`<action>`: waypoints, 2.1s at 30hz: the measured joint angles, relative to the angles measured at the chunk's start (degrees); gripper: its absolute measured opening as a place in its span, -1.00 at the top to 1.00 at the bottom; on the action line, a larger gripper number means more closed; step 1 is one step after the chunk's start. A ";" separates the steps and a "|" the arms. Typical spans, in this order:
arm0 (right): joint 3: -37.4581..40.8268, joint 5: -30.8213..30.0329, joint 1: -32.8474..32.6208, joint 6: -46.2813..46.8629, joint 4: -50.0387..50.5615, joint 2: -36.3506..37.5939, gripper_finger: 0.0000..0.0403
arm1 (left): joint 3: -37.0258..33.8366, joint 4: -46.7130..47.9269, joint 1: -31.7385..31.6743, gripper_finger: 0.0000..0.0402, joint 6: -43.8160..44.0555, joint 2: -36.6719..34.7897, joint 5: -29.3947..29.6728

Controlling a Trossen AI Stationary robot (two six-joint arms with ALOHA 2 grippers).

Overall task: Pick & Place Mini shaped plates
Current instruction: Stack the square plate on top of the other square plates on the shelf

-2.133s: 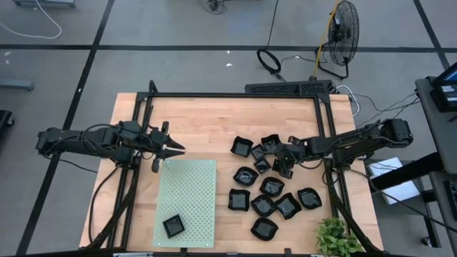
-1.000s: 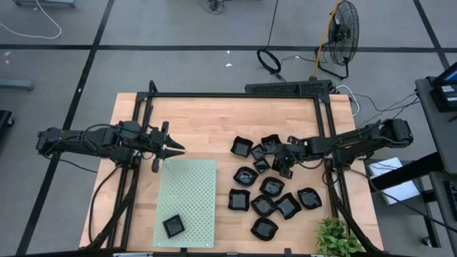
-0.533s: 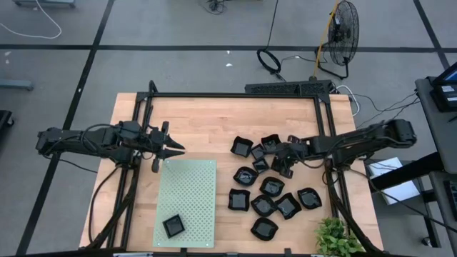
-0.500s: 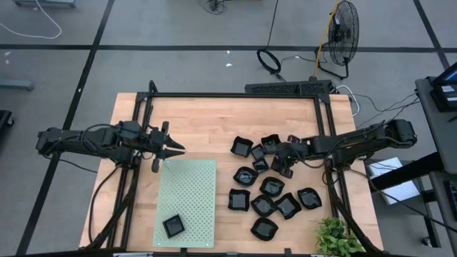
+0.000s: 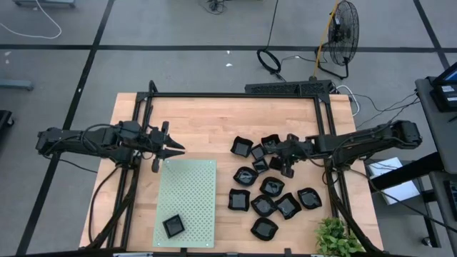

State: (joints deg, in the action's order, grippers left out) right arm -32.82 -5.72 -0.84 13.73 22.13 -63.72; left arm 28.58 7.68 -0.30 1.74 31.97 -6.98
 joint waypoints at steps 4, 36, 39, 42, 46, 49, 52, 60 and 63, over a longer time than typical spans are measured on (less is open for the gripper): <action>0.00 0.00 -0.02 -1.42 -1.54 0.38 1.00 | 0.00 -0.27 0.00 0.62 0.00 0.02 0.00; 0.07 -0.06 -0.02 -18.09 -32.37 -1.03 1.00 | 0.00 -0.24 0.00 0.62 -0.01 0.01 0.00; 1.35 -0.04 -0.02 -20.75 -43.54 -3.37 1.00 | 0.00 -0.23 0.00 0.62 0.01 0.02 0.00; 3.22 0.82 -0.02 -22.70 -56.16 -6.51 1.00 | 0.00 -0.25 0.02 0.62 0.00 0.02 0.00; 4.17 5.85 0.00 -24.78 -68.92 -10.90 1.00 | 0.00 -0.24 0.02 0.62 -0.01 0.02 0.00; 4.17 9.01 -0.02 -25.55 -76.67 -14.63 1.00 | 0.00 -0.26 0.02 0.62 0.00 0.00 0.00; 4.17 10.44 -0.02 -25.59 -85.57 -18.92 1.00 | 0.00 -0.37 0.02 0.62 0.02 0.00 0.00; 3.02 10.41 -0.02 -26.76 -100.63 -26.80 1.00 | 0.00 -4.04 0.02 0.62 -0.94 0.00 0.00; 0.27 10.30 -0.04 -27.75 -100.85 -28.29 1.00 | 0.00 -6.52 0.04 0.62 -0.76 0.06 0.00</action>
State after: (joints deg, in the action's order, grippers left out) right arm -32.55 4.58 -0.88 -14.02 -78.72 -92.00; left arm 28.58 1.16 -0.25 0.99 32.03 -6.98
